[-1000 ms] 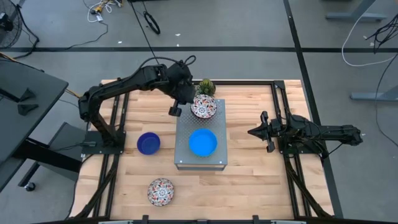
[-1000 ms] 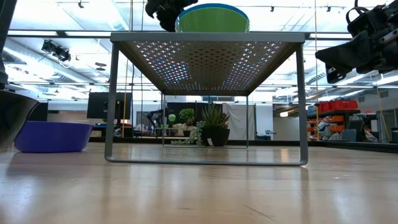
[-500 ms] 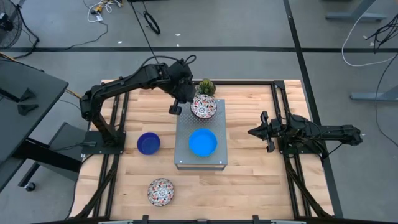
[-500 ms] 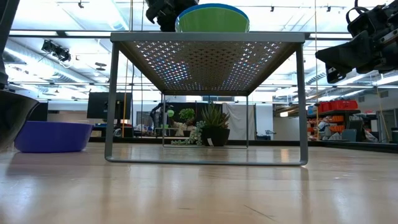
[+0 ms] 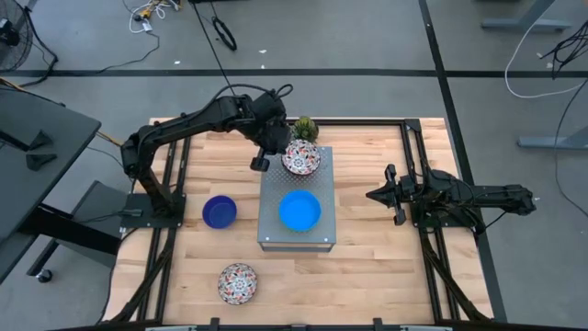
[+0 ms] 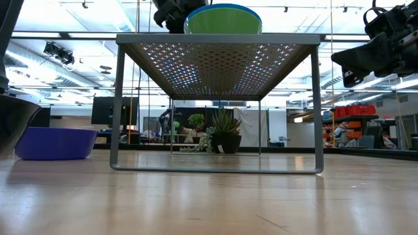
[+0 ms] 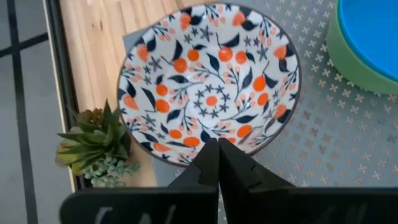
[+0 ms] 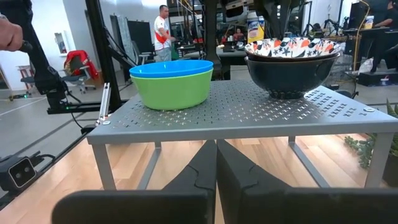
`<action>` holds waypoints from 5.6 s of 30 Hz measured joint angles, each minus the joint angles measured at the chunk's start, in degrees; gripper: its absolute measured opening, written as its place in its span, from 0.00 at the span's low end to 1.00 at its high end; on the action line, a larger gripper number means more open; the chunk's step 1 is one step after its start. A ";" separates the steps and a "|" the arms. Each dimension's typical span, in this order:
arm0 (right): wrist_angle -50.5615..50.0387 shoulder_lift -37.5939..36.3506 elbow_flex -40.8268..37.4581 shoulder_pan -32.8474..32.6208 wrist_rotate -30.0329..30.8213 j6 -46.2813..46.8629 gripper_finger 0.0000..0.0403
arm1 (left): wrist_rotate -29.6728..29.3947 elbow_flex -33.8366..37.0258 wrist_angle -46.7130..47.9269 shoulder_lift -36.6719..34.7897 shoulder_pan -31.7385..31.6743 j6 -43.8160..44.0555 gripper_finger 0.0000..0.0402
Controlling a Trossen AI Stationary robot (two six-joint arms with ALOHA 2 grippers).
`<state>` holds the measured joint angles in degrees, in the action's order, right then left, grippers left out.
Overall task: Pick & Place Mini bowls
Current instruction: Stack the top white patterned bowl on the other white patterned bowl on the shelf, then stack the blue bowl on the light blue bowl on the shelf
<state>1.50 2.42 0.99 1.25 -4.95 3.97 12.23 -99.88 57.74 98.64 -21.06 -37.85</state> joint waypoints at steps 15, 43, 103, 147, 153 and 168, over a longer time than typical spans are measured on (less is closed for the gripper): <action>-0.01 0.01 0.00 0.00 0.01 0.00 0.03 | 0.00 0.00 1.09 0.03 0.00 0.15 0.00; -0.02 0.00 0.00 -0.02 0.02 0.00 0.03 | -0.57 -0.04 2.84 -1.46 0.14 1.61 0.00; 0.00 0.00 0.00 -0.02 0.02 0.00 0.03 | -8.72 0.15 24.10 -19.91 26.14 33.10 0.00; 0.00 0.02 0.00 0.00 0.00 0.00 0.03 | -13.02 43.36 8.28 -38.20 42.32 64.55 0.00; 0.00 0.02 0.00 -0.01 0.00 -0.02 0.03 | -13.94 47.30 6.53 -37.17 44.23 70.55 0.01; -0.02 0.02 0.00 -0.02 0.00 -0.01 0.03 | -13.53 49.05 3.74 -30.79 46.76 70.19 0.30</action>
<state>1.48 2.44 0.99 1.23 -4.95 3.96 -1.30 -50.83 61.48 67.85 25.70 32.34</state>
